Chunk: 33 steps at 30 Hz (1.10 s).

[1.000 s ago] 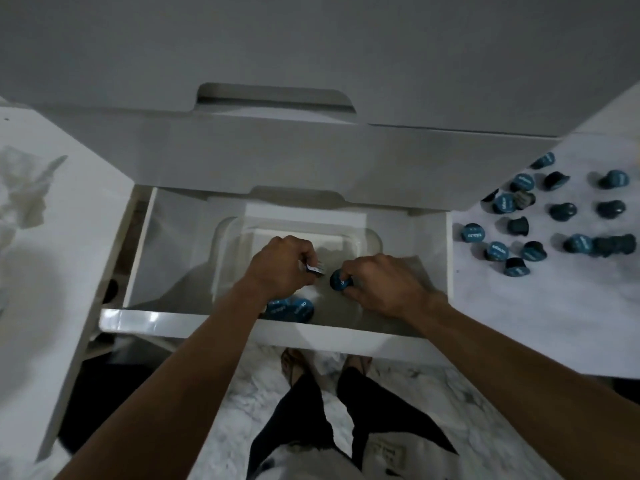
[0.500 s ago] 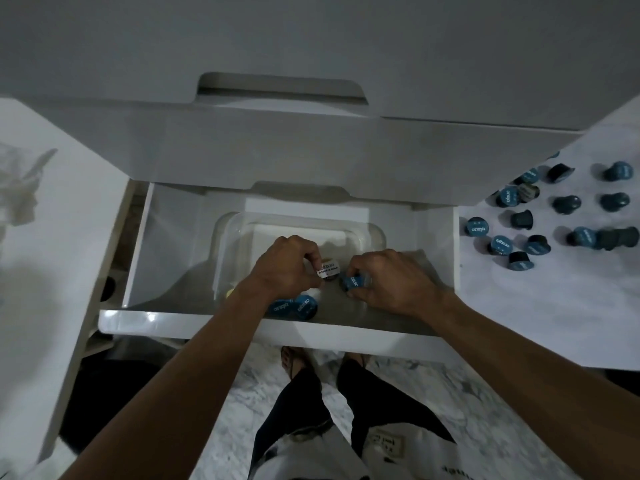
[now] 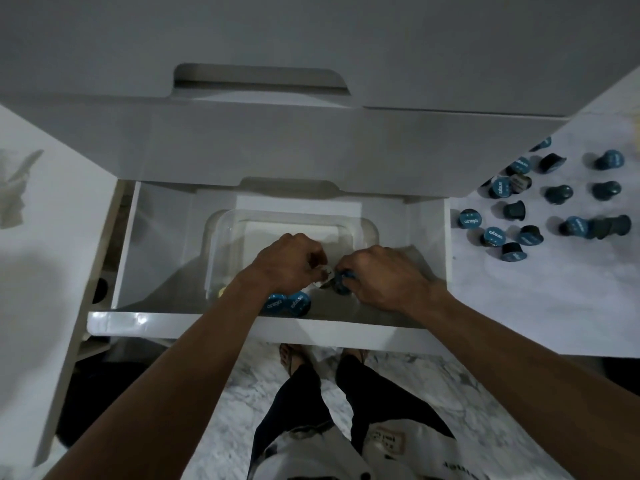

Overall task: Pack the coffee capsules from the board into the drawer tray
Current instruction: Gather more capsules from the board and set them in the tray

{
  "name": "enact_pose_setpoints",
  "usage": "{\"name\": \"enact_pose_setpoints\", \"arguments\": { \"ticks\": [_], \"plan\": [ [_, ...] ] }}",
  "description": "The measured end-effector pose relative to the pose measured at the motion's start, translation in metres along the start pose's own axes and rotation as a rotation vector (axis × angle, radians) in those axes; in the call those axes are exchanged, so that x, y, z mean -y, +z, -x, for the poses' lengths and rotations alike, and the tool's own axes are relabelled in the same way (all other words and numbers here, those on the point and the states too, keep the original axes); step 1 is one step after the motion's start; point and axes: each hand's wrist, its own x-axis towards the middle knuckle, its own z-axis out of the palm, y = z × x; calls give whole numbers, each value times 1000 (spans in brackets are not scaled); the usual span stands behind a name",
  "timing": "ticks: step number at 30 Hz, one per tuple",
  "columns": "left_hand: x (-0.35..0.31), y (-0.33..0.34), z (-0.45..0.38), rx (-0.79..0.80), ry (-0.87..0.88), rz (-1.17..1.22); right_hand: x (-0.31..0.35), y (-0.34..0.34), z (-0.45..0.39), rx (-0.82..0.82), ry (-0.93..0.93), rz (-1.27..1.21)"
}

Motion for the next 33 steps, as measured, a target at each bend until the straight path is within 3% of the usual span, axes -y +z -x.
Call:
{"name": "enact_pose_setpoints", "arguments": {
  "ticks": [9, 22, 28, 33],
  "plan": [
    [-1, -1, 2, 129, 17, -43, 2, -3, 5, 96, -22, 6],
    [-1, 8, 3, 179, 1, -41, 7, -3, 9, 160, -38, 14],
    [-4, 6, 6, 162, -5, -43, 3, 0, 8, 92, -35, -77],
    [-6, 0, 16, 47, -12, -30, -5, -4, 8, -25, -22, -176]
  ]
}}
